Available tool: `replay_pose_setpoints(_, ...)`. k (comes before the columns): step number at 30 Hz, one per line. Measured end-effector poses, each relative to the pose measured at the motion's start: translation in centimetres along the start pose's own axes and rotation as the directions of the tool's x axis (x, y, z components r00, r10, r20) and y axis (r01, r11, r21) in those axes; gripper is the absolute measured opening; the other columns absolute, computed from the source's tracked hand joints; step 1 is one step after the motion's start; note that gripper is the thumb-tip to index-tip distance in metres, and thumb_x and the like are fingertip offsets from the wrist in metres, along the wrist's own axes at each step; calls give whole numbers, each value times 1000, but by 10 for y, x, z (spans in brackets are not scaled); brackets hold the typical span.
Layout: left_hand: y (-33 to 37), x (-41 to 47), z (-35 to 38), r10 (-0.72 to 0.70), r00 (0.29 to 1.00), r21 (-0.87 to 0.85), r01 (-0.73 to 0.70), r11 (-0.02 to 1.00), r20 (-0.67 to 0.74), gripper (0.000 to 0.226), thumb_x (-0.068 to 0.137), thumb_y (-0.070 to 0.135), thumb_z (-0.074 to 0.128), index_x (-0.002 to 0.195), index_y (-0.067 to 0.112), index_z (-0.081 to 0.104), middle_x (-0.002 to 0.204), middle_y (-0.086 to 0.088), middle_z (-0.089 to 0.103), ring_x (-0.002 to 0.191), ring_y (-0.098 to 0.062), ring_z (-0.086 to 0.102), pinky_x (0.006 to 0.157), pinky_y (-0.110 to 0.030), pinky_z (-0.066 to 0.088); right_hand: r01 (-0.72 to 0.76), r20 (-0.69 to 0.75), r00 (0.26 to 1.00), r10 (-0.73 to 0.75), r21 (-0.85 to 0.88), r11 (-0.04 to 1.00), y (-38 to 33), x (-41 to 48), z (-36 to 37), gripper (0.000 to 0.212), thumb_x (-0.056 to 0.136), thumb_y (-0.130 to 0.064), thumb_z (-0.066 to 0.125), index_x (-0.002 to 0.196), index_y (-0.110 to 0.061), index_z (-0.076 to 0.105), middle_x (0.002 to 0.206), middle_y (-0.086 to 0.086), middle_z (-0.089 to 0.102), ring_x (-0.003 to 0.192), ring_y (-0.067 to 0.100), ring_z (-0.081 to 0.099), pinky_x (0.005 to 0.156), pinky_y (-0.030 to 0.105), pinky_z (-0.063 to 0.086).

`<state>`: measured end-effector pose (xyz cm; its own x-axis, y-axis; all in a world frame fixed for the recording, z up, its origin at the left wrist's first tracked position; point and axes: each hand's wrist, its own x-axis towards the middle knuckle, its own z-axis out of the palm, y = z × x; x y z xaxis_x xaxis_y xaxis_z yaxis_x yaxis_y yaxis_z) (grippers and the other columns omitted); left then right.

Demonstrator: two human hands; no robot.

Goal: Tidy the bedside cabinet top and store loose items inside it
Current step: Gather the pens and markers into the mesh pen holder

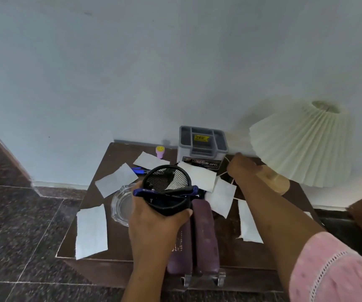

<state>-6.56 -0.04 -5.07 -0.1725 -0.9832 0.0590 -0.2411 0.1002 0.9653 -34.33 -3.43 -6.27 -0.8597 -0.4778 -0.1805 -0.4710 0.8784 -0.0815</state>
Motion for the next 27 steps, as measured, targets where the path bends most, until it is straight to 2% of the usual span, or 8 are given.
replay_pose_setpoints(5, 1, 2, -8, -45, 999, -4, 45, 999, -4, 90, 44, 29, 90, 121, 29, 43, 97, 23, 52, 93, -8, 50, 77, -19, 39, 83, -225, 974, 9, 395, 915, -1, -1, -11, 52, 92, -5, 36, 142, -13, 26, 141, 18, 43, 126, 37, 45, 104, 46, 38)
replay_pose_setpoints(10, 0, 5, -43, -137, 985, 10, 138, 990, -110, 92, 45, 27, 91, 124, 21, 43, 114, 0, 61, 105, -23, 56, 86, -30, 41, 5, -135, 983, 126, 699, 715, -14, -23, -25, 49, 95, -5, 33, 142, -18, 32, 141, 17, 42, 123, 35, 47, 101, 43, 41)
replay_pose_setpoints(15, -8, -5, -82, -221, 961, 82, 237, 968, -163, 89, 43, 28, 91, 119, 17, 46, 111, -6, 62, 109, -29, 56, 84, -31, 39, -154, 149, 988, 43, 923, 351, -23, -65, -18, 24, 96, -10, 35, 73, -15, 40, 76, 7, 42, 51, 12, 36, 45, 23, 29)
replay_pose_setpoints(17, -13, -9, -92, -236, 964, 118, 250, 961, -118, 86, 41, 26, 92, 114, 17, 47, 101, -1, 58, 105, -28, 57, 82, -29, 39, -198, 227, 971, -82, 944, 263, -27, -86, -17, 25, 98, -18, 36, 75, -14, 44, 62, 1, 35, 39, 9, 31, 36, 17, 25)
replay_pose_setpoints(20, -17, -13, -102, -227, 973, 136, 231, 963, -43, 83, 40, 22, 92, 111, 21, 49, 98, 4, 57, 96, -23, 57, 81, -27, 41, 33, 176, 895, -409, 890, 455, -34, -122, -17, 18, 98, -26, 41, 102, -16, 56, 62, 1, 43, 43, 10, 36, 34, 15, 30)
replay_pose_setpoints(22, -20, -16, -106, -212, 977, 145, 206, 968, 31, 83, 39, 21, 92, 110, 27, 50, 94, 10, 60, 88, -14, 58, 75, -24, 43, 420, 135, 761, -635, 642, 641, -38, -141, -17, 12, 93, -24, 52, 101, -19, 61, 75, 2, 58, 57, 13, 53, 48, 17, 43)
replay_pose_setpoints(24, -22, -17, -108, -188, 977, 146, 172, 974, 105, 80, 37, 19, 92, 103, 35, 50, 89, 21, 60, 81, 1, 58, 63, -11, 42, 717, 202, 588, -783, 320, 620, -44, -154, -12, 13, 85, -23, 64, 98, -20, 64, 98, 2, 64, 87, 17, 59, 73, 24, 46)
replay_pose_setpoints(27, -27, -15, -107, -176, 964, 155, 146, 977, 202, 85, 35, 17, 92, 105, 37, 48, 91, 22, 60, 84, 10, 54, 51, 0, 40, 858, 274, 460, -845, 110, 502, -48, -169, 0, 19, 79, -25, 69, 97, -25, 65, 99, 1, 62, 90, 16, 55, 71, 27, 38)
